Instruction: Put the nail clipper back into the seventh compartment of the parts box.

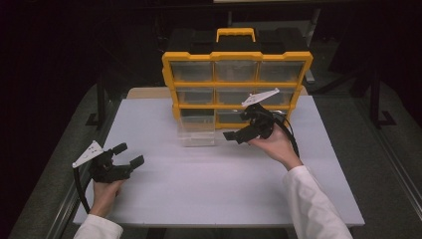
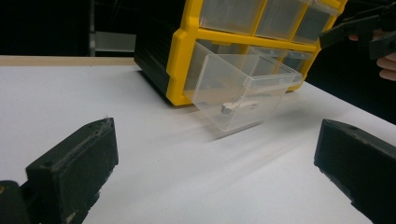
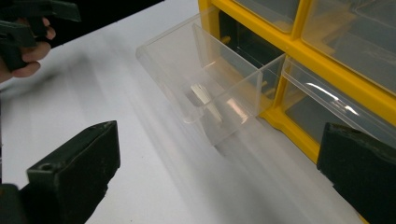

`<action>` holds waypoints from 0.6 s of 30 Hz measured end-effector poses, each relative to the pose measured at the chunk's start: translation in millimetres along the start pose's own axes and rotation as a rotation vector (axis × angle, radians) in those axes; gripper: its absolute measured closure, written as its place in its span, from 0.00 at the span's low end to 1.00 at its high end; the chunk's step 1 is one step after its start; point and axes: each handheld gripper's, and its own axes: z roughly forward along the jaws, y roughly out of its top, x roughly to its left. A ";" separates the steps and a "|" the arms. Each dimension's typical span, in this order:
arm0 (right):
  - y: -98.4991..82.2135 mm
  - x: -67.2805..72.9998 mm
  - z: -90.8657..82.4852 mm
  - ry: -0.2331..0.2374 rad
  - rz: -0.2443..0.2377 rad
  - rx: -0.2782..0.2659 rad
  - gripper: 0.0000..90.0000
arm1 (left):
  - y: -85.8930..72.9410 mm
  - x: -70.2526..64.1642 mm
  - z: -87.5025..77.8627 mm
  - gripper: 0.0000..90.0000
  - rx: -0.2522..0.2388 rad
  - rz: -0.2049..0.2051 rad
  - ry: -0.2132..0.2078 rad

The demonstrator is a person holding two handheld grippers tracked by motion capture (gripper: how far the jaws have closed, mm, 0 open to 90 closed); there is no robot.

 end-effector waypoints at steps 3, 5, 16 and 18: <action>-7.5 -1.8 -4.3 -0.005 0.012 -0.020 0.00 | 0.0 0.0 0.0 0.00 0.000 0.000 -0.001; -12.9 -4.0 -7.0 -0.009 0.019 -0.033 0.00 | -0.1 -0.3 0.1 0.00 0.001 0.001 -0.001; -38.3 -9.0 -16.0 -0.031 0.057 -0.054 0.00 | 0.0 0.2 -1.0 0.00 -0.005 -0.006 0.005; -40.8 -9.1 -16.7 -0.039 0.056 -0.056 0.00 | 0.1 0.2 -1.0 0.00 -0.004 -0.004 0.005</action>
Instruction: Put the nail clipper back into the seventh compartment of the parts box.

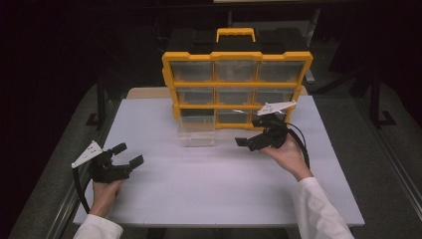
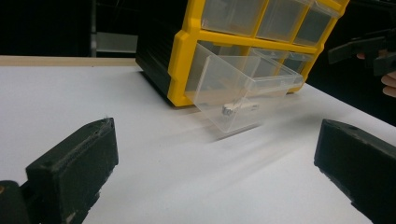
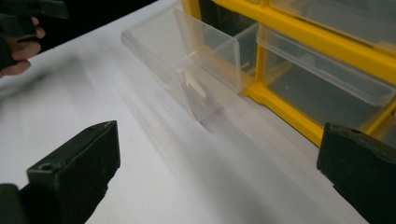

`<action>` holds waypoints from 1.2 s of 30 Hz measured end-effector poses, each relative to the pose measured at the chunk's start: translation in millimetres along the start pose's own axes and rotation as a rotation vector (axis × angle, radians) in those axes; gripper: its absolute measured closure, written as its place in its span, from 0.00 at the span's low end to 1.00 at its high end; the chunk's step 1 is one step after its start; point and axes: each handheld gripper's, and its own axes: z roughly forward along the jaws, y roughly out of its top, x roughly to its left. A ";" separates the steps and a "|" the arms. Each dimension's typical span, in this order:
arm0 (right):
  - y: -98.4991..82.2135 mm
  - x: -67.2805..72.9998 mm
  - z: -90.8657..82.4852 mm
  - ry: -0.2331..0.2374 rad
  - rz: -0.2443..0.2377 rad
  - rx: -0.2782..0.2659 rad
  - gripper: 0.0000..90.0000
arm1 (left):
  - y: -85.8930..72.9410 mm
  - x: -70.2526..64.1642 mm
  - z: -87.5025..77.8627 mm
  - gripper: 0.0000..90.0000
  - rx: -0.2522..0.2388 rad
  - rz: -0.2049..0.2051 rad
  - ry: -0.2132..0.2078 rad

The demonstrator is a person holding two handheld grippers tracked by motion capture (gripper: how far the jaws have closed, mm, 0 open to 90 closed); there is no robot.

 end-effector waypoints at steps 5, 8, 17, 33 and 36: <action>-11.8 -1.9 -6.9 -0.008 0.016 -0.018 0.00 | 0.1 -0.6 0.1 0.00 0.003 -0.002 -0.003; -20.8 -2.8 -10.6 -0.024 0.016 -0.032 0.00 | 0.2 -0.7 -0.3 0.00 -0.001 -0.003 -0.002; -45.3 -8.2 -22.6 -0.055 0.038 -0.074 0.00 | 0.0 -0.3 0.2 0.00 0.005 -0.001 -0.002; -70.8 -7.7 -35.1 -0.104 0.018 -0.149 0.00 | -0.2 -0.4 0.6 0.00 0.004 0.000 -0.004; -72.6 -7.5 -36.4 -0.110 0.013 -0.155 0.00 | -0.3 -0.5 0.9 0.00 0.006 0.000 -0.006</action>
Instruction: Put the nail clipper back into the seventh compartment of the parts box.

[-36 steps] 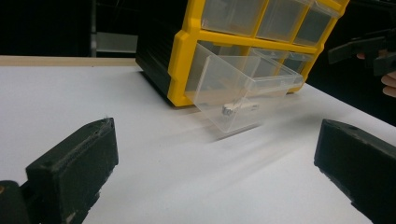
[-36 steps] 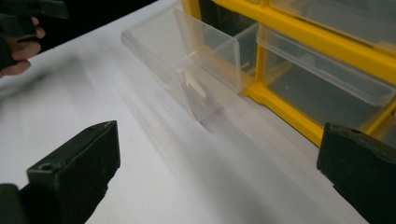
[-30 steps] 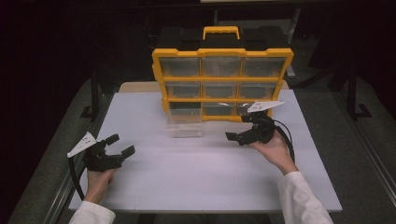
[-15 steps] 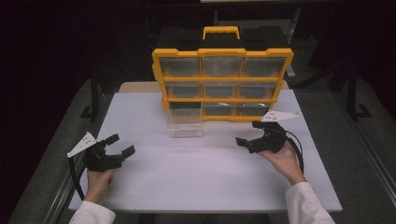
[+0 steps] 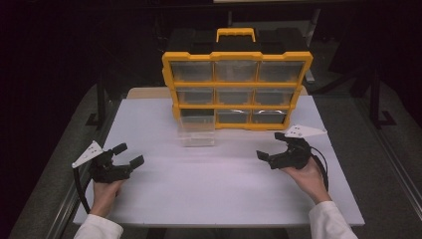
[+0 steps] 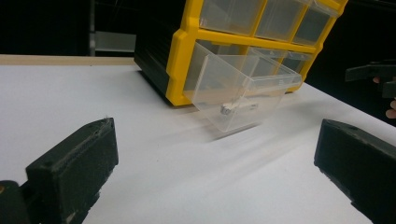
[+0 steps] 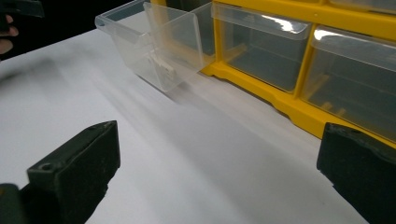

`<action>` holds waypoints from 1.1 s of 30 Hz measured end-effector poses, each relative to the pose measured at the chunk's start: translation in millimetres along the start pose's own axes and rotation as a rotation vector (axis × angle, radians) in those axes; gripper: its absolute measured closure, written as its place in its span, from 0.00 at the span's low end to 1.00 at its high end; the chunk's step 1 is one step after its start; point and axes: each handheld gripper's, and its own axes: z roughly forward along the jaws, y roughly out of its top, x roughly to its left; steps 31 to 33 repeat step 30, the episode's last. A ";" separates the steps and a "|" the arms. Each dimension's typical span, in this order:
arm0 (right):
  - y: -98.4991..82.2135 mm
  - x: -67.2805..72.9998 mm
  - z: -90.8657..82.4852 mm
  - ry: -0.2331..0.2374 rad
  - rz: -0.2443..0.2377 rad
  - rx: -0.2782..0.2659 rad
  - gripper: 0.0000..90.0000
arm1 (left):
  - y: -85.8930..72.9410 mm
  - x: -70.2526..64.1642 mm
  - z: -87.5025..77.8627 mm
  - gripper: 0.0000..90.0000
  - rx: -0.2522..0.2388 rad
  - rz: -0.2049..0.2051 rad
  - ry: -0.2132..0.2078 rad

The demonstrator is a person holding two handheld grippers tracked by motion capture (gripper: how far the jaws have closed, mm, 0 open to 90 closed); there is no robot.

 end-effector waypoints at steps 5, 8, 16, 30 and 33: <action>-9.0 -3.5 -14.7 -0.026 0.016 -0.053 0.00 | -0.1 0.2 -0.1 0.00 0.001 -0.003 0.003; -14.8 -5.6 -19.0 -0.050 0.021 -0.060 0.00 | -0.2 0.1 -0.1 0.00 0.000 -0.003 0.001; -33.9 -7.7 -28.7 -0.116 0.048 -0.107 0.00 | -0.5 0.6 0.7 0.00 0.005 -0.003 0.000; -48.5 -8.9 -43.2 -0.169 0.078 -0.146 0.00 | -0.9 -0.5 3.9 0.00 0.015 0.008 -0.013; -48.5 -8.9 -43.2 -0.169 0.078 -0.146 0.00 | -0.9 -0.5 3.9 0.00 0.015 0.008 -0.013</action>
